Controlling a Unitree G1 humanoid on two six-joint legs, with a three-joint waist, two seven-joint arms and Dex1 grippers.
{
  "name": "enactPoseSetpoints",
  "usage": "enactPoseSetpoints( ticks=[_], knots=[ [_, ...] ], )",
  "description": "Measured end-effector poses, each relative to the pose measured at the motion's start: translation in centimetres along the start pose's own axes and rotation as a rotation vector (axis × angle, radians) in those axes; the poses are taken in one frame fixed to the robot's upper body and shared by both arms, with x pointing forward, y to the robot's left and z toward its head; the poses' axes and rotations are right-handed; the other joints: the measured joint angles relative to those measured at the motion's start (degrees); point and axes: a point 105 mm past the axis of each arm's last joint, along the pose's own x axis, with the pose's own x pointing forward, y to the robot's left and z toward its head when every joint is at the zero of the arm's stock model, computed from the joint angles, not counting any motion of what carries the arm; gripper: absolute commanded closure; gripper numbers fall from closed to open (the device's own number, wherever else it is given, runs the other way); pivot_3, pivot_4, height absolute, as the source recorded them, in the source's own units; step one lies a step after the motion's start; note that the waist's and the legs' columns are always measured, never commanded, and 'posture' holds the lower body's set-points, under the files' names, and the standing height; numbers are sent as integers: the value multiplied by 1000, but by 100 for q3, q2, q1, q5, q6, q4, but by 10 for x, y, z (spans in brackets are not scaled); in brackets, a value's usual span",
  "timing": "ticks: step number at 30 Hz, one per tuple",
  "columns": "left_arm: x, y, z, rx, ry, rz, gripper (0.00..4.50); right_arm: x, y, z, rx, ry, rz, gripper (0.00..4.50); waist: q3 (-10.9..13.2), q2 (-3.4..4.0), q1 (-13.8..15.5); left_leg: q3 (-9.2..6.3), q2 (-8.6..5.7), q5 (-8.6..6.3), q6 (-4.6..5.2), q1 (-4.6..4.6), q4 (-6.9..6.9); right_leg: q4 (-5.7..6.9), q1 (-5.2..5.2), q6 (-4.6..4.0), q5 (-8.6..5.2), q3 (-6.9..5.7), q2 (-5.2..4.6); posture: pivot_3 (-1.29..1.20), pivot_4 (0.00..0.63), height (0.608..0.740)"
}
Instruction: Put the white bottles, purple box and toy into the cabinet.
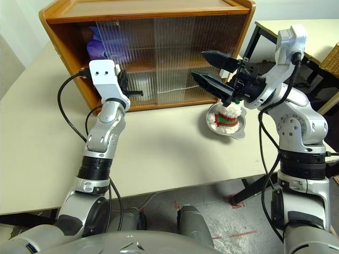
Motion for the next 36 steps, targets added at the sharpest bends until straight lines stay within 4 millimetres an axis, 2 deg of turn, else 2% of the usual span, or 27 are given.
enactPoseSetpoints(
  ticks=[14,18,36],
  knots=[
    [-1,57,3,34,3,236,4475,6,1,-6,26,3,26,0,8,-13,7,-7,1,-7,-12,29,-1,22,8,-11,6,1,9,76,0,740],
    [-1,67,4,38,0,284,4475,5,-1,-6,29,2,23,0,10,-16,17,-8,2,-8,-14,31,-1,23,9,-12,7,1,9,86,0,740],
    [-2,71,5,58,-5,310,4475,8,-2,-7,28,-8,31,0,12,-20,80,-5,21,-10,-18,31,-8,19,6,-21,2,0,19,86,0,740]
  ],
)
